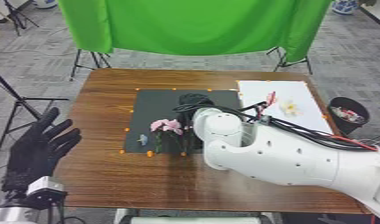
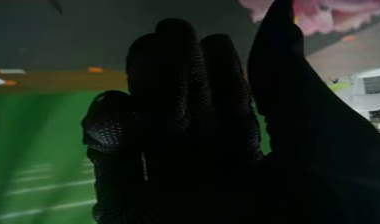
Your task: Arrange flowers
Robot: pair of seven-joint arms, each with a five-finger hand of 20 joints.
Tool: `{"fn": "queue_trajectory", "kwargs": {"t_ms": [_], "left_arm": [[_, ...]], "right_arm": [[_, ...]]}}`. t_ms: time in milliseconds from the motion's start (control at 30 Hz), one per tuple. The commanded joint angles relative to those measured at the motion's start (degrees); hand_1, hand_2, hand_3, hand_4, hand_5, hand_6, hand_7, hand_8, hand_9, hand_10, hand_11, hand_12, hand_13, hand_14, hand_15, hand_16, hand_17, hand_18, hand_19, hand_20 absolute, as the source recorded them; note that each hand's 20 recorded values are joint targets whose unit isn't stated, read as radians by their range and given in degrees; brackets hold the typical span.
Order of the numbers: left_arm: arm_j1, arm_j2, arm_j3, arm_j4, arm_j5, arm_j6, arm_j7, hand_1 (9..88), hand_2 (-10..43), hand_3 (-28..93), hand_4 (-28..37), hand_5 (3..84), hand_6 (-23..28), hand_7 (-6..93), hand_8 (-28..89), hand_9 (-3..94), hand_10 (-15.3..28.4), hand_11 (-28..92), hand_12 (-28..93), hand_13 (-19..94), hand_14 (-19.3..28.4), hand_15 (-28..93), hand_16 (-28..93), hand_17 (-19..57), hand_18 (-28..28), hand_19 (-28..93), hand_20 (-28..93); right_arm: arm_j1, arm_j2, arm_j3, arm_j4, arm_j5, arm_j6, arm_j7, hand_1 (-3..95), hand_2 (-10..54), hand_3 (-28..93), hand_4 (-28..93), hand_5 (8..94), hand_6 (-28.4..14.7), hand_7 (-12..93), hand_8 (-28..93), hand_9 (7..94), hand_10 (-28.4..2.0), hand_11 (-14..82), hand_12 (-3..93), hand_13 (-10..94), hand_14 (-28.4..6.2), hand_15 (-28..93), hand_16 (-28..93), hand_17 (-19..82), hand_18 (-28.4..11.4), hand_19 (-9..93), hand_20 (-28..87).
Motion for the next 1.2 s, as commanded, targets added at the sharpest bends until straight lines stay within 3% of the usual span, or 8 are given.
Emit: {"fn": "queue_trajectory", "kwargs": {"t_ms": [33, 333, 367, 400, 500, 900, 1000, 1200], "left_arm": [[2.9, 2.63, -0.21, -0.81, -1.72, 2.01, 2.27, 31.0, 6.8, 63, -18.3, 33.5, 8.5, 6.7, -7, 27.6, 19.0, 23, 12, 20, 27.9, 55, -11, -5.6, 28.4, 58, -8], [2.2, 4.76, 1.02, -0.78, -2.52, 2.67, 3.64, 30.9, 6.8, 63, -18.4, 33.5, 8.5, 6.6, -7, 27.5, 19.1, 23, 12, 20, 27.9, 55, -11, -5.6, 28.4, 58, -8], [1.9, 4.02, 0.82, -0.86, -1.93, 2.35, 2.65, 30.9, 6.8, 63, -18.5, 33.5, 8.5, 6.6, -7, 27.5, 19.1, 23, 12, 20, 27.9, 55, -11, -5.6, 28.4, 58, -8], [2.5, 5.19, 1.03, -0.99, -2.83, 3.08, 3.99, 30.9, 6.8, 63, -18.4, 33.5, 8.5, 6.5, -7, 27.5, 19.0, 23, 12, 20, 27.9, 55, -11, -5.6, 28.4, 58, -8], [0.7, 3.61, 1.3, -0.67, -1.16, 1.69, 1.57, 30.9, 6.8, 63, -18.4, 33.5, 8.5, 6.6, -7, 27.5, 19.0, 23, 12, 20, 27.9, 55, -11, -5.6, 28.4, 58, -8], [-0.1, 2.33, 1.83, -0.54, -0.46, 1.32, 0.55, 30.7, 6.8, 63, -18.2, 33.5, 8.5, 6.7, -7, 27.3, 19.0, 23, 12, 20, 27.9, 55, -11, -5.6, 28.4, 58, -8], [-1.8, 1.72, 2.32, -0.11, -0.05, 0.49, -1.19, 30.8, 6.8, 63, -18.3, 33.5, 8.5, 6.7, -7, 27.3, 18.9, 23, 12, 20, 27.8, 55, -11, -5.6, 28.4, 58, -8], [-1.3, 0.91, 1.8, -0.22, 0.39, 0.35, -0.91, 30.8, 6.8, 63, -18.3, 33.5, 8.5, 6.6, -7, 27.1, 18.9, 23, 12, 20, 27.8, 55, -11, -5.6, 28.4, 58, -8]], "right_arm": [[5.0, 9.3, 6.2, -3.7, 3.6, 0.2, -2.4, 40.3, -5.2, 78, -24, 64.1, -4.3, 16, -11, 70.6, -16.1, 24.0, 16.3, 73, -9.0, 69, 14, 50, -16.1, 93, 27], [7.1, 20.4, 8.1, 0.4, 10.0, 2.2, -3.2, 37.0, -2.9, 80, -24, 59.2, -5.2, 16, -10, 60.4, -17.4, 18.4, 15.1, 66, -10.6, 69, 12, 45, -15.8, 93, 17], [7.2, 21.1, 8.1, 1.2, 10.9, 2.2, -2.7, 36.9, -2.9, 80, -24, 58.6, -5.2, 16, -10, 60.0, -17.4, 18.1, 15.1, 66, -10.6, 69, 12, 44, -15.8, 93, 17], [6.1, 21.4, 9.7, 2.3, 10.7, 1.7, -3.5, 36.9, -3.0, 80, -24, 57.7, -5.2, 16, -10, 59.5, -17.5, 17.9, 15.0, 66, -10.6, 69, 12, 44, -15.8, 93, 17], [8.4, 24.0, 5.8, 3.6, 11.1, 3.2, -2.1, 36.2, -3.1, 81, -24, 56.2, -5.0, 17, -10, 57.6, -17.4, 17.0, 14.8, 65, -10.9, 70, 11, 44, -15.8, 93, 16], [1.1, 26.8, 12.1, 8.0, 13.1, -2.3, 3.4, 34.9, -3.9, 81, -25, 50.3, -5.0, 16, -10, 52.0, -18.7, 14.3, 14.7, 62, -11.9, 71, 10, 43, -15.8, 93, 16], [-0.1, 28.6, 11.9, 7.6, 14.3, 0.3, 3.2, 34.8, -3.7, 80, -25, 49.9, -5.0, 16, -10, 51.5, -18.9, 13.8, 14.7, 62, -12.3, 71, 10, 43, -15.8, 93, 17], [-3.3, 28.3, 15.1, 8.9, 13.6, -2.8, 3.9, 34.6, -3.7, 79, -25, 48.8, -4.4, 15, -10, 51.1, -19.2, 13.0, 14.6, 62, -12.5, 71, 9, 43, -15.9, 93, 17]]}}
